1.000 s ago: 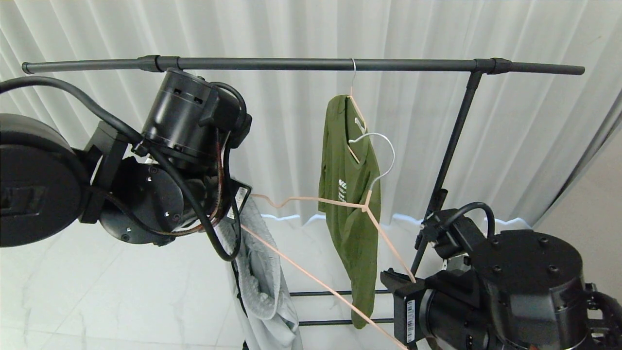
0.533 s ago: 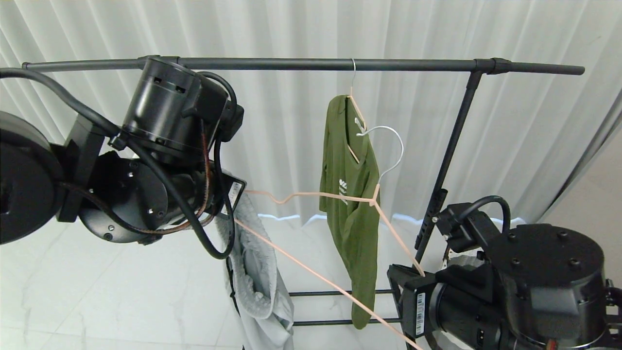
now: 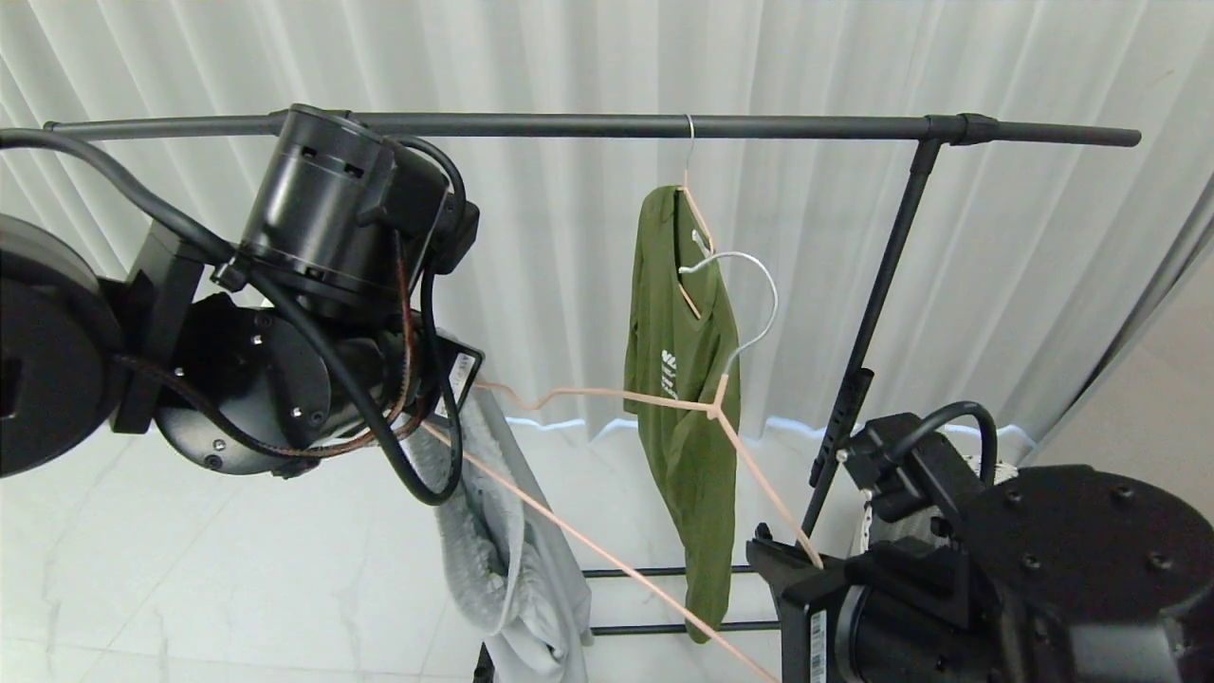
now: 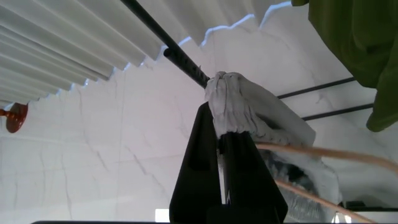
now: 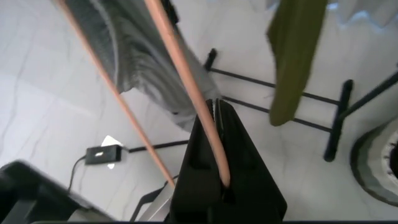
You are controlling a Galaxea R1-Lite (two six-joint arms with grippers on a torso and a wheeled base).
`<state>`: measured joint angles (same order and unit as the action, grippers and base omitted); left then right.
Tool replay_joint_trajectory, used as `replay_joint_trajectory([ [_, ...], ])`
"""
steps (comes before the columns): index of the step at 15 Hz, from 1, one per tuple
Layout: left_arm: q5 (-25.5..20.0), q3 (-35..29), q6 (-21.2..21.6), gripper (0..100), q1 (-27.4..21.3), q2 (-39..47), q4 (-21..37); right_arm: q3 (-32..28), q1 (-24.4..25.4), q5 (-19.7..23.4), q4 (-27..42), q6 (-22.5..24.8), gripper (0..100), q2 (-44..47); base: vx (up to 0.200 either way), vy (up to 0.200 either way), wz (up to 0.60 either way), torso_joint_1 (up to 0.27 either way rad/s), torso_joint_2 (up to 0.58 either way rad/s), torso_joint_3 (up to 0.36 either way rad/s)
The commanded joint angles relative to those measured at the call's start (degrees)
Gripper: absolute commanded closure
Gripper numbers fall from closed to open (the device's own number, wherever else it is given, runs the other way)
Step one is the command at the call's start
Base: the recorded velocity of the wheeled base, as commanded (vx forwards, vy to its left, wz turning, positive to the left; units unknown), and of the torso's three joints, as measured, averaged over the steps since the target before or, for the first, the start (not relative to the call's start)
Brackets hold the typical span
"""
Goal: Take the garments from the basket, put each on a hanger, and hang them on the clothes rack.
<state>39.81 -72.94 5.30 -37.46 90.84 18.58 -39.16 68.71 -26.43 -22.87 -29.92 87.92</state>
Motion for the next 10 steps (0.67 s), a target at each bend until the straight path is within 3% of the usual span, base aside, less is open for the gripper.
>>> replay_joint_trajectory([
  [1, 0.0, -0.28, -0.03, 100, -0.07, 0.47, -0.03, -0.04, 4.51, 0.15, -0.16, -0.32, 100, 0.15, 0.0, 0.0, 0.0, 0.0, 0.0, 0.0],
  [3, 0.0, -0.28, -0.03, 100, -0.07, 0.47, -0.03, -0.13, 7.76, 0.41, -1.56, -0.85, 100, 1.82, 0.0, 0.0, 0.0, 0.0, 0.0, 0.0],
  [10, 0.09, -0.01, -1.61, 100, -0.42, 0.47, 0.05, -1.45, 7.49, 2.0, -3.59, -1.9, 100, 5.42, 0.0, 0.0, 0.0, 0.0, 0.0, 0.0],
])
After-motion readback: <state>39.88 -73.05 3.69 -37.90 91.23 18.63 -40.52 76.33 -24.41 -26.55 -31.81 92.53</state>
